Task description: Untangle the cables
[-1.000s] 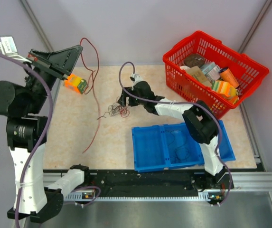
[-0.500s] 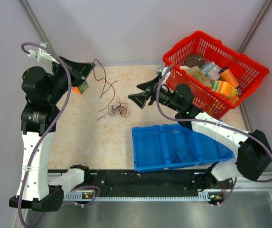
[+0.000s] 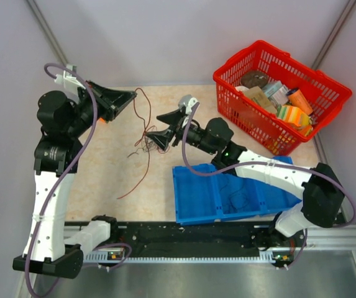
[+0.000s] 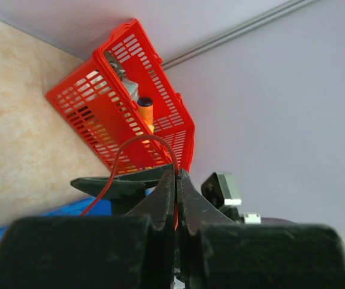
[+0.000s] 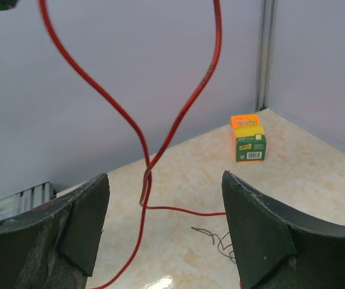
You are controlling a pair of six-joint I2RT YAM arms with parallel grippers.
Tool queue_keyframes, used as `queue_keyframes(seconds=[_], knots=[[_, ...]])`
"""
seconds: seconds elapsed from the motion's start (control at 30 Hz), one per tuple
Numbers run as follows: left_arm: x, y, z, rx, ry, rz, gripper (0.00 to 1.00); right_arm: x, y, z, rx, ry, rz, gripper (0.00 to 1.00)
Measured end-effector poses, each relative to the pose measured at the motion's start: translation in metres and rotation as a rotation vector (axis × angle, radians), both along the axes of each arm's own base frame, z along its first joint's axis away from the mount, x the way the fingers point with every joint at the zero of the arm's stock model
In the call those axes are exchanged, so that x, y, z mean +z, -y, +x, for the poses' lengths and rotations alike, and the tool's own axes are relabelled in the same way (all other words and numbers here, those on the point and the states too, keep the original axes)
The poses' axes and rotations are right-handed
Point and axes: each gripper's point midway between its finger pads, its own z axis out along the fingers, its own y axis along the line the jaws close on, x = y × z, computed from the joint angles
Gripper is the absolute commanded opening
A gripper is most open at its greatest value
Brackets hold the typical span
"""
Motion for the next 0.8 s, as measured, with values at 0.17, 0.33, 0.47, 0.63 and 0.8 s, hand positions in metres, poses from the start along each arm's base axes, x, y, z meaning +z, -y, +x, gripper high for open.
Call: queue_keyframes(seconds=[0.17, 0.33, 0.47, 0.63, 0.8], knots=[[0.010, 0.003, -0.014, -0.034, 0.018, -0.027, 0.00, -0.005, -0.008, 0.013, -0.020, 0.012, -0.030, 0.68], [0.015, 0.007, -0.022, -0.064, 0.025, -0.048, 0.00, 0.000, -0.012, 0.014, -0.013, 0.038, -0.039, 0.38], [0.016, 0.009, -0.024, -0.077, 0.021, -0.056, 0.00, 0.011, -0.014, 0.014, -0.008, 0.046, -0.023, 0.24], [0.017, 0.012, -0.027, -0.101, 0.023, -0.054, 0.00, 0.016, -0.016, 0.009, 0.022, 0.044, -0.007, 0.00], [0.023, 0.012, -0.027, -0.103, 0.063, -0.022, 0.16, 0.015, -0.011, 0.002, 0.039, 0.013, -0.004, 0.00]])
